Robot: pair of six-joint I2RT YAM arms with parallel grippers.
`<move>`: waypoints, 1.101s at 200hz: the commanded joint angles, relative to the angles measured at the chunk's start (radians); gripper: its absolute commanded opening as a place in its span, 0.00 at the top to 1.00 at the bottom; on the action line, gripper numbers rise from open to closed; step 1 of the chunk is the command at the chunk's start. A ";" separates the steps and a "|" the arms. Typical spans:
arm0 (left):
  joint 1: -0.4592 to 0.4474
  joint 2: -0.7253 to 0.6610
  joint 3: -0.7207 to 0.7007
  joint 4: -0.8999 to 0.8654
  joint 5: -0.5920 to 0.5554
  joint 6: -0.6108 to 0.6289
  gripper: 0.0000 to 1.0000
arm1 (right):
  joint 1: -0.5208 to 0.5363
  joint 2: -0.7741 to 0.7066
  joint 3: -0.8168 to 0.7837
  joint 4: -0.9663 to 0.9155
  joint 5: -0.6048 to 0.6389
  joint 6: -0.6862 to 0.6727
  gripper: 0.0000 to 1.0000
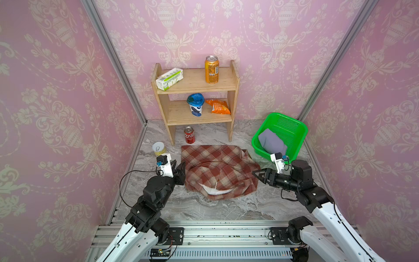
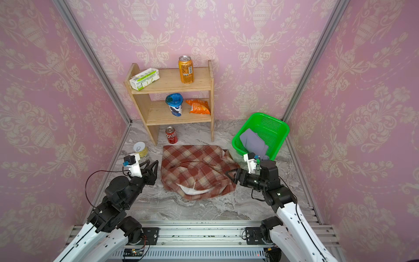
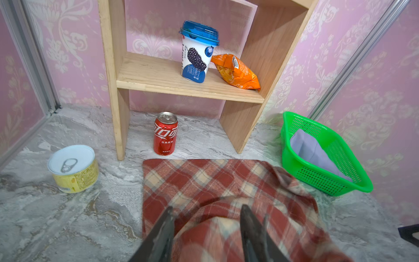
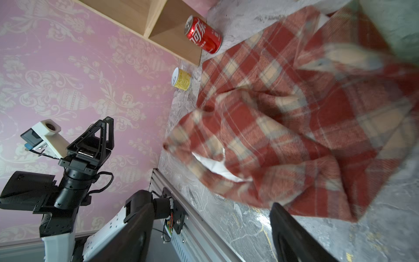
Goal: Roll up the skirts
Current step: Flatten out the skirt at the center of the board.
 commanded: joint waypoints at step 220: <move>0.410 1.101 0.184 0.365 0.264 -0.244 0.35 | 0.249 0.657 0.486 -0.447 0.186 -0.424 0.28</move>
